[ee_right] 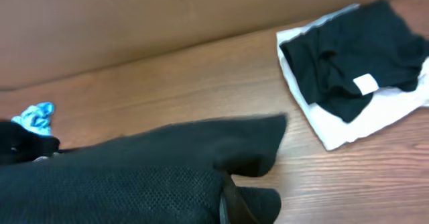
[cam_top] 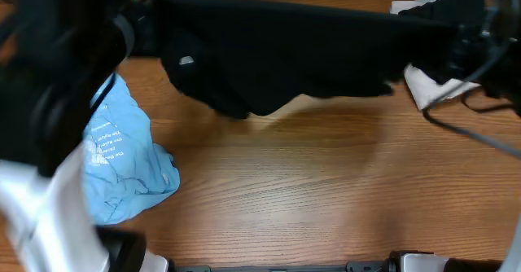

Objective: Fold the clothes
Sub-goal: 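Lift the black shirt with both grippers, stretch it, and lay it flat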

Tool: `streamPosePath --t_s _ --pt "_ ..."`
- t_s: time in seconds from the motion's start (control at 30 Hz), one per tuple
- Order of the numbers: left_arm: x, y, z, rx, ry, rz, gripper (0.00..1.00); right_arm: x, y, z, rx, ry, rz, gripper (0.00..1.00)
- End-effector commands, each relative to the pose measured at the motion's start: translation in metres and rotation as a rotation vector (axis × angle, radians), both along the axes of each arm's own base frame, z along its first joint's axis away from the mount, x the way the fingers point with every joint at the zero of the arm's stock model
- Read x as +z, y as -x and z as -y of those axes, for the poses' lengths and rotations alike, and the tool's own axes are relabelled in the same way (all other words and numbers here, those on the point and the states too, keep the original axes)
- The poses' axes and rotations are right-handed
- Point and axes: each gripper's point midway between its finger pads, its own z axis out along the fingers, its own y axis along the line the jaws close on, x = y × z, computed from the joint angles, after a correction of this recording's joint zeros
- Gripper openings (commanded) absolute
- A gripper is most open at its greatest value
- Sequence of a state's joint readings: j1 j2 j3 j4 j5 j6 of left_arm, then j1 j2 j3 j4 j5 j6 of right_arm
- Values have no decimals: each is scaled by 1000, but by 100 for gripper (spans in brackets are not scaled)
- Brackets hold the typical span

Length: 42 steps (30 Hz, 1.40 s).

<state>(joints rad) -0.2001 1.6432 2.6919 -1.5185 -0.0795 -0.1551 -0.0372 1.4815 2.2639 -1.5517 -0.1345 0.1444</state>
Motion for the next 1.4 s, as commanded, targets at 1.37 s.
streamPosePath --t_s 1.37 --pt "-296 -194 -27 92 -447 -661 4 -264 -126 25 -38 18 -548 4"
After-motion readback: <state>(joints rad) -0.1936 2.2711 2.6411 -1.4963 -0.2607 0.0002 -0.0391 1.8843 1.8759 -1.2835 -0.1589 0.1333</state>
